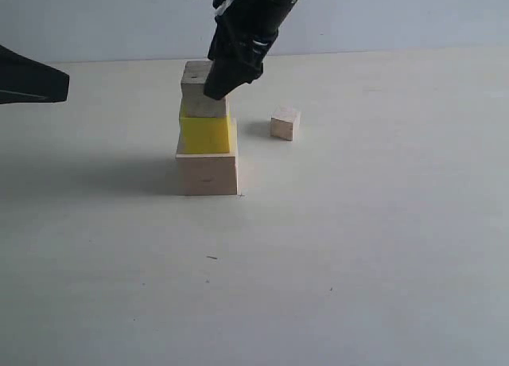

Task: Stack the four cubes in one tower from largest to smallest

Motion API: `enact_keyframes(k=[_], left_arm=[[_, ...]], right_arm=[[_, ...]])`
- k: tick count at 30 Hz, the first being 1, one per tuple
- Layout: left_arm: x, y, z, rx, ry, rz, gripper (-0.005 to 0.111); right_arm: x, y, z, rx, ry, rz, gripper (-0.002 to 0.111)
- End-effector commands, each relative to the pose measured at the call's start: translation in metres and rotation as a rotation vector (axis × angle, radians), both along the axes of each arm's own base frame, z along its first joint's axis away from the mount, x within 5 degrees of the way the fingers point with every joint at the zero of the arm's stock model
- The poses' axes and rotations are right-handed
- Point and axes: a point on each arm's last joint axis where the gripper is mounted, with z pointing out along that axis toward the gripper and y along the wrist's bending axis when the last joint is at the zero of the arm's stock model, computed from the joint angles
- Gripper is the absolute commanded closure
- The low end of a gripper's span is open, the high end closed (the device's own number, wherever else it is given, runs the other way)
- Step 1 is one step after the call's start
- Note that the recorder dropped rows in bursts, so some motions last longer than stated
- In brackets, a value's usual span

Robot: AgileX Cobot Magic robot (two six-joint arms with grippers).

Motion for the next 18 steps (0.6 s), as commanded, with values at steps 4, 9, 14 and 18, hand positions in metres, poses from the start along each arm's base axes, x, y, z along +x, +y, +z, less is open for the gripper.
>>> enact_keyframes(k=[4,9,14,18], left_arm=[[-0.0010,-0.0002,0.0007,-0.004,-0.011,0.004,0.107],[-0.0012,-0.0002,0.0005,-0.002,-0.010,0.002,0.107],[-0.0013,-0.0002,0.0004,0.000,-0.009,0.001,0.107],[-0.0011,-0.0002,0.0004,0.000,-0.010,0.002,0.107]], right_arm=[[0.0021,0.0030,0.0059,0.045,-0.027,-0.015,0.043],[0.0033,0.0047,-0.0009,0.044,-0.007,-0.012,0.048],[0.0033,0.0048,-0.0030,0.040,0.001,-0.009,0.062],[0.0024,0.0043,-0.0033,0.034,0.010,-0.003,0.083]])
